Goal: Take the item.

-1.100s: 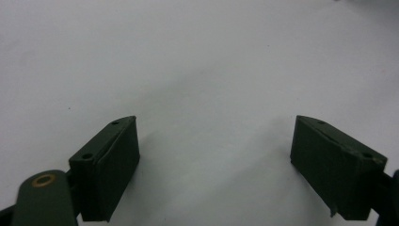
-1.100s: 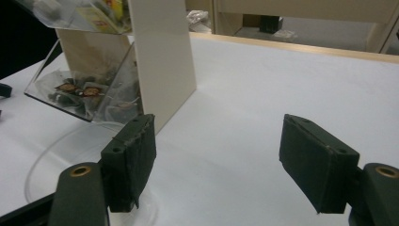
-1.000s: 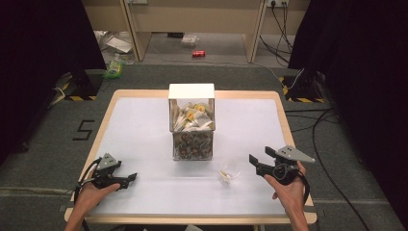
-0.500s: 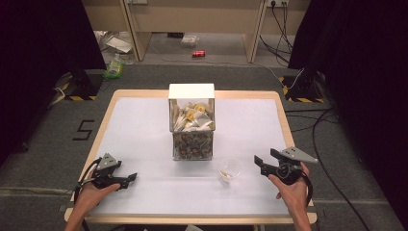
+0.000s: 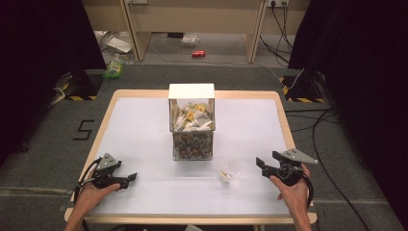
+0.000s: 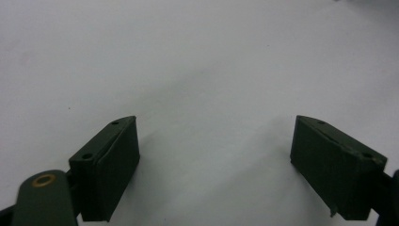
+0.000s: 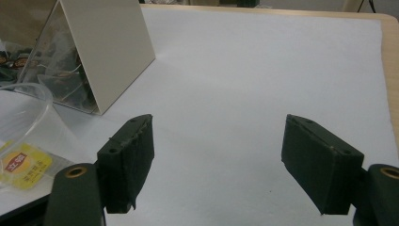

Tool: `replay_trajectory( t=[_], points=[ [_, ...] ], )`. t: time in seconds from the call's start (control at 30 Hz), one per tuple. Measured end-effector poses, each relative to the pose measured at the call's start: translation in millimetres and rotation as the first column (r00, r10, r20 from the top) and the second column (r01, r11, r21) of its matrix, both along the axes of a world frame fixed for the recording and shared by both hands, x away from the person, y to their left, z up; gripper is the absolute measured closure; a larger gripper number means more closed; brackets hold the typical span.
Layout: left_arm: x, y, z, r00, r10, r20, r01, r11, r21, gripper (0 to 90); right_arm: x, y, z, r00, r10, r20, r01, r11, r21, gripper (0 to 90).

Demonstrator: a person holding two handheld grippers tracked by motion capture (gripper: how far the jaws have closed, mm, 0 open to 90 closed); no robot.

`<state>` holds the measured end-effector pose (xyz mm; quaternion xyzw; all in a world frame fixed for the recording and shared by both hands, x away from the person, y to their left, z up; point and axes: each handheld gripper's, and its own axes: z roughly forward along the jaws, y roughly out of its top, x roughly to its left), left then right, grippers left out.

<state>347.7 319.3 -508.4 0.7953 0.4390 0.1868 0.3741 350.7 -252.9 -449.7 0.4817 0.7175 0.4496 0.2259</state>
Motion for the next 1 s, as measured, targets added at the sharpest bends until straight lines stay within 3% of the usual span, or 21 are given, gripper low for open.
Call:
replay_trajectory(
  t=[1.0],
  points=[
    [0.0, 0.1, 0.0, 1.0000, 0.000, 0.000, 0.000, 1.0000, 0.000, 15.1, -10.8, -2.3, -20.7, 0.9986, -0.013, -0.052, 0.010, 0.999, -0.046, 26.2]
  ],
)
